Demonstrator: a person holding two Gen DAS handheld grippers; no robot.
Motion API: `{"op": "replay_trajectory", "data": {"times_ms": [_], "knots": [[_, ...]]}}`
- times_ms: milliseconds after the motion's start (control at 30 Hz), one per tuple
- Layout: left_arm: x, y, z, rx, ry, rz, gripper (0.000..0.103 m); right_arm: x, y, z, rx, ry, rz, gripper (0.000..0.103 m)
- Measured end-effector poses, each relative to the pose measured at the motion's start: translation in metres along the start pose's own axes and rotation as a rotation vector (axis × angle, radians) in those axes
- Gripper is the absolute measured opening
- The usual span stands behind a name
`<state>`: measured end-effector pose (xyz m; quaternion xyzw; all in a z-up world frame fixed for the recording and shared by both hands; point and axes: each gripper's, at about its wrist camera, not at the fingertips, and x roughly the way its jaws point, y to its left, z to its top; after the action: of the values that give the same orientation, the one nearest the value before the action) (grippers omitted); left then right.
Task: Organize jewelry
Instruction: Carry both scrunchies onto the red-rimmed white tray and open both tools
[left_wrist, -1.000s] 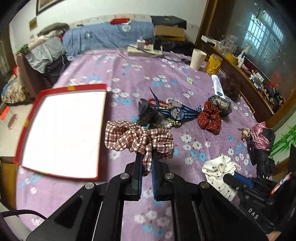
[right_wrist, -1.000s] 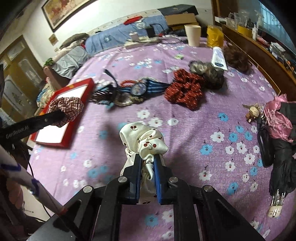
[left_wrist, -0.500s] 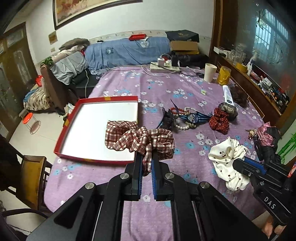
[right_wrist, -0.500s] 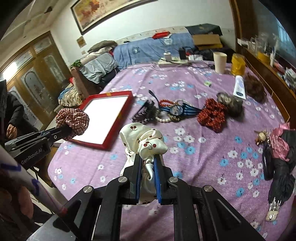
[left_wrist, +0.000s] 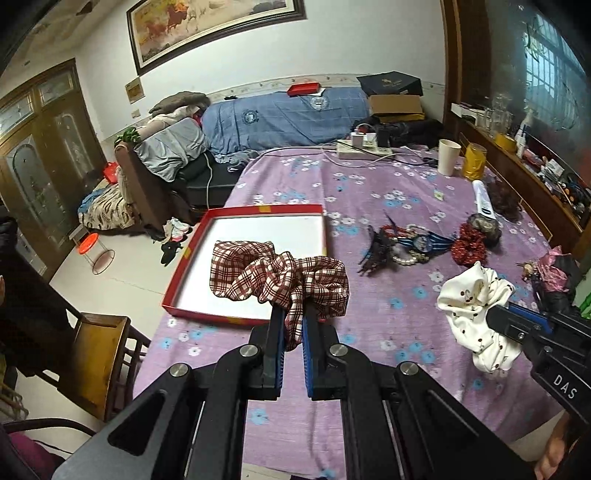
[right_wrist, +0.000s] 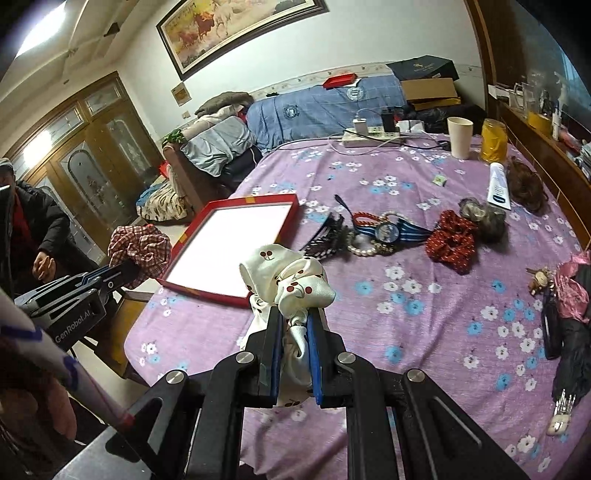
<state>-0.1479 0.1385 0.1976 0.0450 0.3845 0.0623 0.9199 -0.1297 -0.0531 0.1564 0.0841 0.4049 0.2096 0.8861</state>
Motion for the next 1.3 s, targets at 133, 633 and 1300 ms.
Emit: {"op": "replay_trajectory", "data": {"times_ms": [133,633,1300], "knots": [[0.013,0.02,0.008,-0.014,0.007,0.016,0.008,0.009,0.012,0.01,-0.016,0.005,0.005,0.014],[0.161,0.121,0.075,-0.025,0.118,0.012,0.008,0.159,0.064,0.108,0.022,0.094,0.032,0.014],[0.362,0.156,0.116,-0.055,0.303,0.028,0.012,0.338,0.047,0.157,0.191,0.251,-0.032,0.018]]}}
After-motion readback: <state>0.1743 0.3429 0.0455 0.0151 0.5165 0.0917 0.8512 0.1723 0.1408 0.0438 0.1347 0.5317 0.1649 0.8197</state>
